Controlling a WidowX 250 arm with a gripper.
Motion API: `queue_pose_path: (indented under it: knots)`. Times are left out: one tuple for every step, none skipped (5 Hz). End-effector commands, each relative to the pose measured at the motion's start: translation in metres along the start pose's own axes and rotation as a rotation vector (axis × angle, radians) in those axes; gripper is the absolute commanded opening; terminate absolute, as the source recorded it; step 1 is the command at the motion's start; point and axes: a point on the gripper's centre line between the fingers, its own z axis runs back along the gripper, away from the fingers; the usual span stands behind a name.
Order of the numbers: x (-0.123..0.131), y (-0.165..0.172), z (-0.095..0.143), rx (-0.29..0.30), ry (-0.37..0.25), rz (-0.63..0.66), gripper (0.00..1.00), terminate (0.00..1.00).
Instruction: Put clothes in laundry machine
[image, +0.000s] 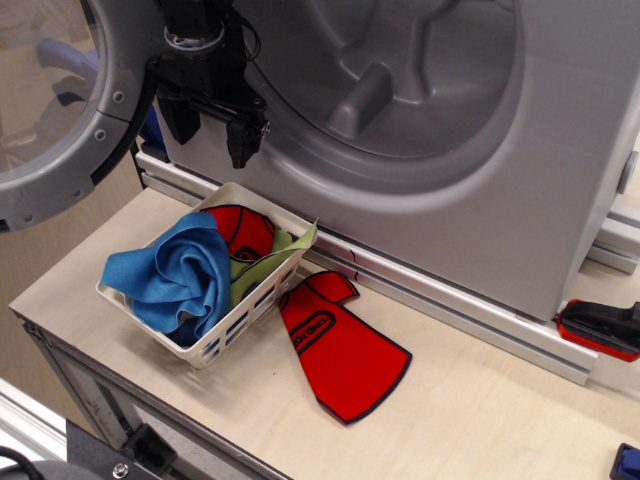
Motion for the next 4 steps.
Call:
queue_pose_path:
  knots:
    - [0.000, 0.000, 0.000, 0.000, 0.000, 0.000, 1.00, 0.00]
    - [-0.022, -0.003, 0.027, -0.096, -0.012, -0.041, 1.00, 0.00]
    - [-0.042, -0.007, 0.045, -0.150, -0.017, -0.091, 1.00, 0.00]
    - [-0.055, -0.006, 0.052, -0.145, -0.038, -0.098, 1.00, 0.00]
